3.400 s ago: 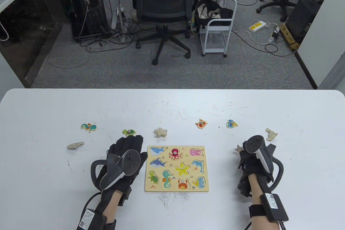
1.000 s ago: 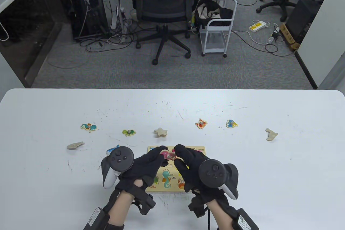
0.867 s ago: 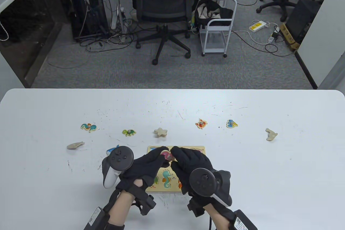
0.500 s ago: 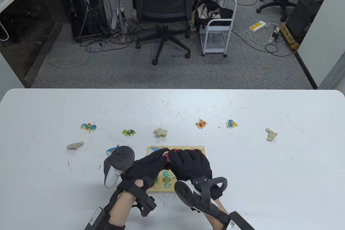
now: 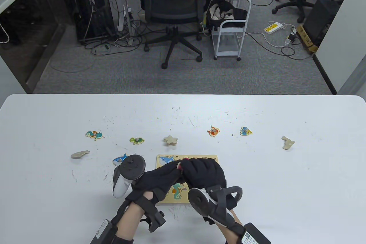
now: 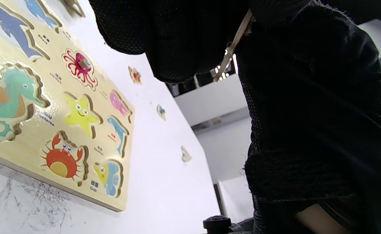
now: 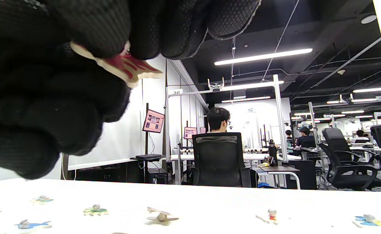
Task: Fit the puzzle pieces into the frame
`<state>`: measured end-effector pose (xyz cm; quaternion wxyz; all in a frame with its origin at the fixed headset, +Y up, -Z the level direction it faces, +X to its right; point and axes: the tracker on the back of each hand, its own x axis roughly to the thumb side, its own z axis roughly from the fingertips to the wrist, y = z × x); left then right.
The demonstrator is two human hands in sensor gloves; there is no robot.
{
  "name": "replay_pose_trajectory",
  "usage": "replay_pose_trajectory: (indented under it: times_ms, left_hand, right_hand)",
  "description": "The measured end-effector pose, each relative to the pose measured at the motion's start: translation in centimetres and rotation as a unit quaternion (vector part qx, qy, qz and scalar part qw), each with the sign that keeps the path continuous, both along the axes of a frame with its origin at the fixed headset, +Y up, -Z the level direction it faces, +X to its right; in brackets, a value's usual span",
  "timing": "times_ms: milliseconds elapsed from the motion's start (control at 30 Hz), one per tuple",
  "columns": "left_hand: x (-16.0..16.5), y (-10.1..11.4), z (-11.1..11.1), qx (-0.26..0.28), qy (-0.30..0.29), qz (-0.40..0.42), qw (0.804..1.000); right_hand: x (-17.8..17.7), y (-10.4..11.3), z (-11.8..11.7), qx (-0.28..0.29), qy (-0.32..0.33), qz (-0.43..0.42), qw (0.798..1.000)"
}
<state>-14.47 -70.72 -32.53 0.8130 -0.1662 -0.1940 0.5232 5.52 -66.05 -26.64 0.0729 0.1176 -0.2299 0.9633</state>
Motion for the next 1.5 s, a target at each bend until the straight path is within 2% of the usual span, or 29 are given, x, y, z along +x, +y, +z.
replay_pose_trajectory:
  times_ms: [67, 133, 200, 267, 400, 500, 600, 700, 767, 867, 1100, 1500]
  left_hand:
    - [-0.4, 0.2, -0.1, 0.018, 0.014, -0.02, 1.0]
    - [-1.0, 0.7, -0.1, 0.058, 0.046, -0.068, 0.995]
    - [-1.5, 1.4, 0.0, 0.108, 0.081, -0.138, 0.981]
    - [-2.0, 2.2, 0.1, 0.157, 0.111, -0.208, 0.959]
    - [-2.9, 3.1, 0.4, 0.221, 0.166, -0.294, 0.915]
    - [-3.2, 3.3, 0.5, 0.25, 0.19, -0.348, 0.883]
    - [-3.2, 3.4, 0.7, 0.279, 0.21, -0.417, 0.839]
    - [-3.2, 3.4, 0.7, 0.289, 0.221, -0.467, 0.806]
    - [-3.4, 3.3, 0.6, 0.281, 0.215, -0.477, 0.804]
    - [-3.6, 3.1, 0.4, 0.268, 0.213, -0.465, 0.817]
    - [-3.9, 3.3, 0.5, 0.272, 0.217, -0.471, 0.811]
    - [-4.2, 3.4, 0.5, 0.271, 0.221, -0.463, 0.814]
  right_hand:
    - [0.3, 0.1, -0.2, -0.005, -0.005, -0.003, 1.0]
    - [0.7, 0.1, -0.5, -0.014, -0.006, -0.005, 1.0]
    - [1.1, 0.1, -0.8, -0.019, -0.013, 0.003, 1.0]
    - [1.4, 0.0, -1.2, -0.028, -0.019, 0.012, 0.999]
    - [1.8, -0.1, -1.6, -0.039, -0.032, 0.033, 0.998]
    - [1.9, -0.3, -2.0, -0.052, -0.043, 0.052, 0.996]
    - [2.1, -0.5, -2.8, -0.078, -0.051, 0.054, 0.994]
    - [2.1, -0.6, -4.1, -0.086, -0.071, 0.093, 0.989]
    - [2.1, -0.6, -5.1, -0.097, -0.085, 0.12, 0.984]
    - [2.4, -0.9, -6.9, -0.114, -0.107, 0.144, 0.977]
    - [2.8, -3.2, -10.6, -0.176, -0.152, 0.2, 0.952]
    - [1.9, -8.0, -13.2, -0.245, -0.158, 0.221, 0.93]
